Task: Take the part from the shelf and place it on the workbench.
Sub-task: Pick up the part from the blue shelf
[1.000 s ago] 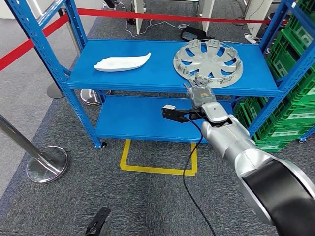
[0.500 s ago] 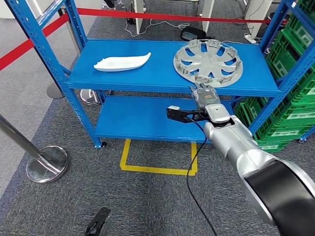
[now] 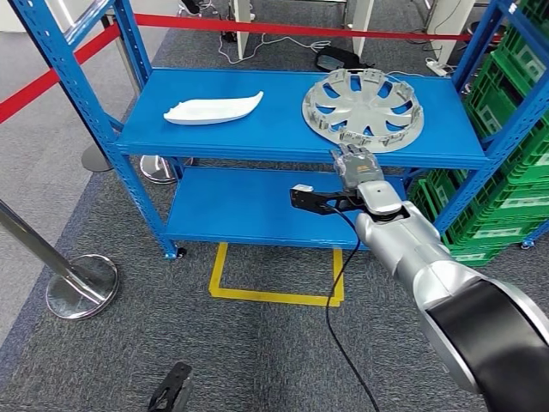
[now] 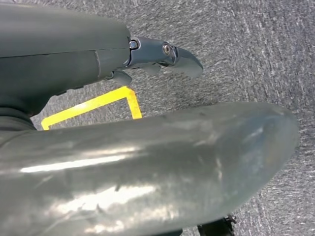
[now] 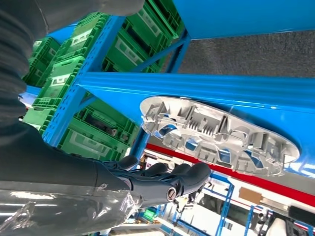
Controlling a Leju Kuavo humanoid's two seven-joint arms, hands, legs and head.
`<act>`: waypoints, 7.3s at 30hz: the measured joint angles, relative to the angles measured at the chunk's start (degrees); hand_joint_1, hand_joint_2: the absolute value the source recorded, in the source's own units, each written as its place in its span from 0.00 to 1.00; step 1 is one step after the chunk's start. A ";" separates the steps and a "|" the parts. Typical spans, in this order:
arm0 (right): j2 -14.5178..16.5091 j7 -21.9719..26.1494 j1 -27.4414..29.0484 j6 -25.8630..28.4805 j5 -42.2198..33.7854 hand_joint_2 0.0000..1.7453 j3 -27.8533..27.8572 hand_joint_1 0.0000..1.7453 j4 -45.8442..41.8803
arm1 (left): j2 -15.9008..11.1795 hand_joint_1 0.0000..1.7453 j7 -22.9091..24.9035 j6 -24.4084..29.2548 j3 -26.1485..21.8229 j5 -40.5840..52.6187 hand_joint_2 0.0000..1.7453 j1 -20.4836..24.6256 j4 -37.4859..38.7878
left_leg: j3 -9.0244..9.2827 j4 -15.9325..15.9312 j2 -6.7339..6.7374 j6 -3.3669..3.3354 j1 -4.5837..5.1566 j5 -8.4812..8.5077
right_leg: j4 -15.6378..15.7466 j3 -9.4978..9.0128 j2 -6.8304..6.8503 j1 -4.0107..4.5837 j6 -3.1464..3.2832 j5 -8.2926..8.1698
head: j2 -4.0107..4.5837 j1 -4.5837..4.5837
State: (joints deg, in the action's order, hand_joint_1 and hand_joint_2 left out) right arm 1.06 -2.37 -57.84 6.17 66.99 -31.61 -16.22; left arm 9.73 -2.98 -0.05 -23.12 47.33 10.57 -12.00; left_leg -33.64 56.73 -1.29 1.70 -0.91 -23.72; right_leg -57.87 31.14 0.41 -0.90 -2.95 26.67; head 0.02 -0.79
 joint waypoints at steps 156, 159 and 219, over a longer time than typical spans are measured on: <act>-0.23 0.84 2.74 -0.43 2.40 1.00 1.46 0.00 -0.61 | 0.48 0.00 0.39 -0.38 -1.86 3.07 0.00 0.28 0.07 | -4.32 0.81 1.12 0.07 0.11 2.42 | -0.68 2.29 -1.12 -0.30 -0.46 -0.43 | 0.00 0.03; -0.24 0.85 2.69 -0.40 2.40 1.00 1.46 0.00 -0.63 | 0.46 0.00 0.39 -0.38 -1.88 3.09 0.00 0.24 0.07 | -3.78 0.80 1.04 -1.39 0.16 1.82 | -2.82 3.09 -0.87 -0.43 -1.13 1.10 | 0.00 0.39; -7.55 -8.80 0.21 1.38 3.18 1.00 8.46 0.00 -0.49 | 0.50 0.00 1.07 -0.90 -3.32 6.70 0.00 0.38 0.14 | -4.19 0.19 0.91 -1.59 0.39 2.62 | -0.40 2.35 -1.25 0.33 -0.10 -0.45 | 0.00 0.27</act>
State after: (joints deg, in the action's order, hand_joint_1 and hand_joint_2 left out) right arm -6.49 -11.17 -57.63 7.55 70.17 -23.15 -16.71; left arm 10.23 -1.91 -0.96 -26.44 54.02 10.95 -11.86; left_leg -37.83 56.92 -0.38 0.12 -0.52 -21.10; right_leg -58.27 33.49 -0.84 -0.57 -3.05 26.22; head 0.02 -0.51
